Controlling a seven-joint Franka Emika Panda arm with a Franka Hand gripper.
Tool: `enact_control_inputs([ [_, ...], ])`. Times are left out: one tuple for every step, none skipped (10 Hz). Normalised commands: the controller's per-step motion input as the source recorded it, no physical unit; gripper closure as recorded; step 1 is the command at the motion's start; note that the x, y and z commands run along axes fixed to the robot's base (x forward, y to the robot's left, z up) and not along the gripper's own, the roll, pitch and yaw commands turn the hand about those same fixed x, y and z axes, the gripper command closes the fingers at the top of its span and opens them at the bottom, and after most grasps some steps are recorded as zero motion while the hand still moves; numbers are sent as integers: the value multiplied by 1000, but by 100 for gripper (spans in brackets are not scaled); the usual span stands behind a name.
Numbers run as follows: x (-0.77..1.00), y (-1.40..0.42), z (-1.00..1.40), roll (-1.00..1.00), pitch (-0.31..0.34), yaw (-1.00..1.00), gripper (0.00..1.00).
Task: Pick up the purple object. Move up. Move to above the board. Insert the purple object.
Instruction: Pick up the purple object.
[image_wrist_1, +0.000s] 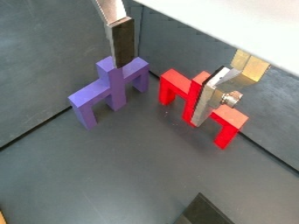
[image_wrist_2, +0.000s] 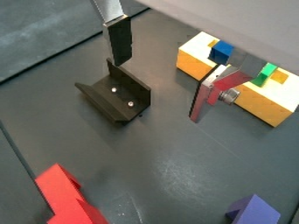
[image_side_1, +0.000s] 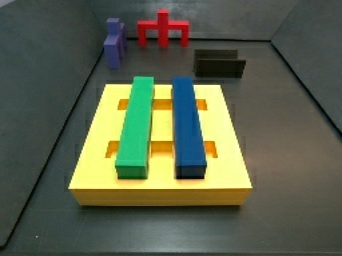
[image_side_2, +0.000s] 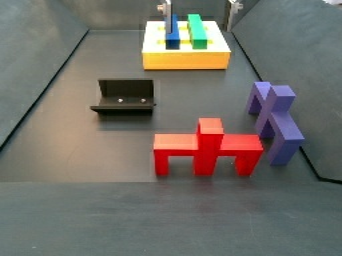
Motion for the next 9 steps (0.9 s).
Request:
enact_control_inputs([
  [0, 0, 0, -16, -10, 0, 0],
  [0, 0, 0, -4, 0, 0, 0],
  [123, -26, -34, 0, 0, -97, 0],
  [0, 0, -269, -90, -61, -526, 0],
  [-123, 11, -317, -150, -164, -777, 0],
  [-189, 23, -474, -79, -121, -834, 0],
  [-251, 69, -534, -24, -91, -837, 0],
  [-171, 0, -460, -43, -99, -951, 0],
  [-191, 3, -346, 0, -94, -957, 0],
])
